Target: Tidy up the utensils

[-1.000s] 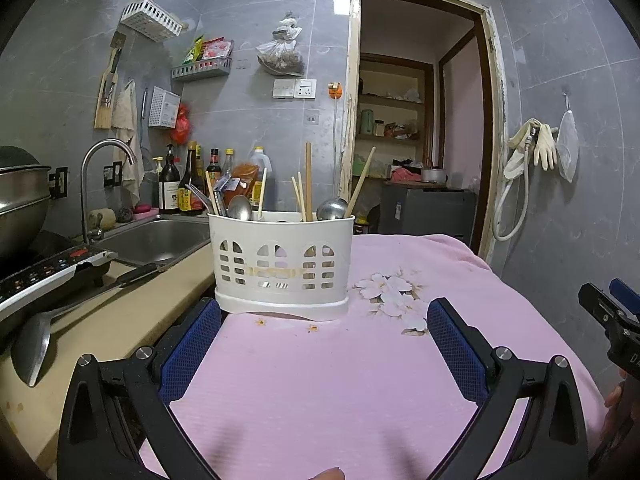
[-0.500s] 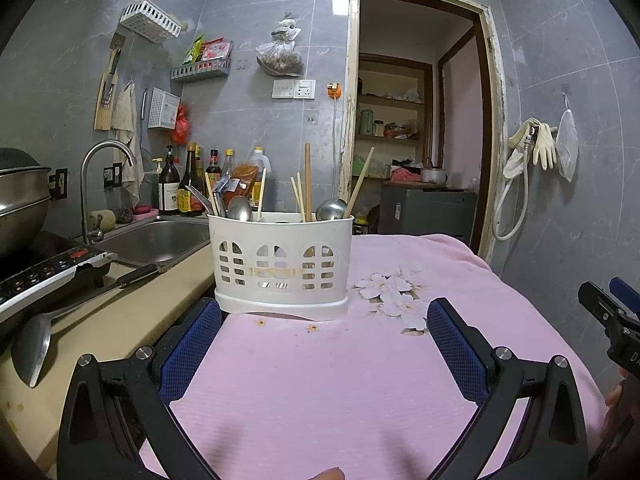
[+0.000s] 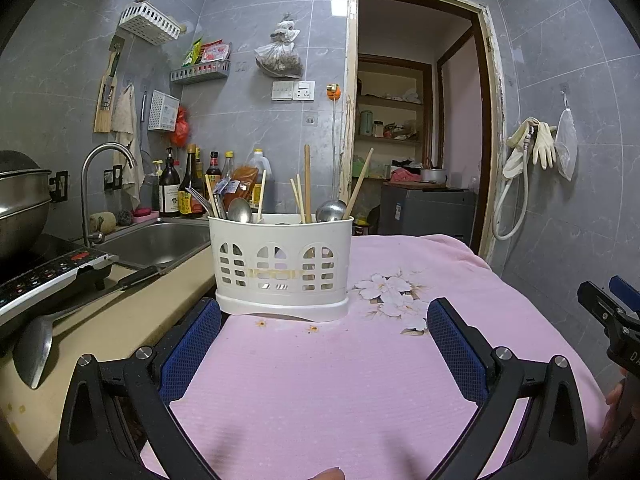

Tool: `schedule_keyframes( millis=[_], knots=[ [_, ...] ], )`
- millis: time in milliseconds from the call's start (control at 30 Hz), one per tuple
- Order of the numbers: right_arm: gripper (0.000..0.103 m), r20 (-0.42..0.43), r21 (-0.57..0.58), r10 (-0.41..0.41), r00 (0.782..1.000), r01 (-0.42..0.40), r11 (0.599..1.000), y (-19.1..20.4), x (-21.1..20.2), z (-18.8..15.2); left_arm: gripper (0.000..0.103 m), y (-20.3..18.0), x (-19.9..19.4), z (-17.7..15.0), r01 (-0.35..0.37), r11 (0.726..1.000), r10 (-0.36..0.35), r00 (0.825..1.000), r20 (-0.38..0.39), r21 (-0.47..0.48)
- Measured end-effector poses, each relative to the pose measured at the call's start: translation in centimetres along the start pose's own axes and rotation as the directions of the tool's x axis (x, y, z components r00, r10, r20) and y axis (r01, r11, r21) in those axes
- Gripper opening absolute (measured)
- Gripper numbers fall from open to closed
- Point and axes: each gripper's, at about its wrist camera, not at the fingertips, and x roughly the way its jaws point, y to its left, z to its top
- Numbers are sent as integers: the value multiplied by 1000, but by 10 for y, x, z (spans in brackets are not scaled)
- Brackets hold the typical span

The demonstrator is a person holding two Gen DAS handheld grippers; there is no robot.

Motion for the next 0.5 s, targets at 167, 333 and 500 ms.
schedule_keyframes(
  millis=[167,333,500],
  knots=[
    [103,-1,1,0,1000,0,1000,0,0,0,101,0,-1,0,0,1000,0,1000,1,0],
    [103,-2,0,0,1000,0,1000,0,0,0,101,-1,-1,0,-1,1000,1,1000,0,-1],
    [103,-2,0,0,1000,0,1000,0,0,0,101,0,-1,0,0,1000,0,1000,1,-1]
  ],
)
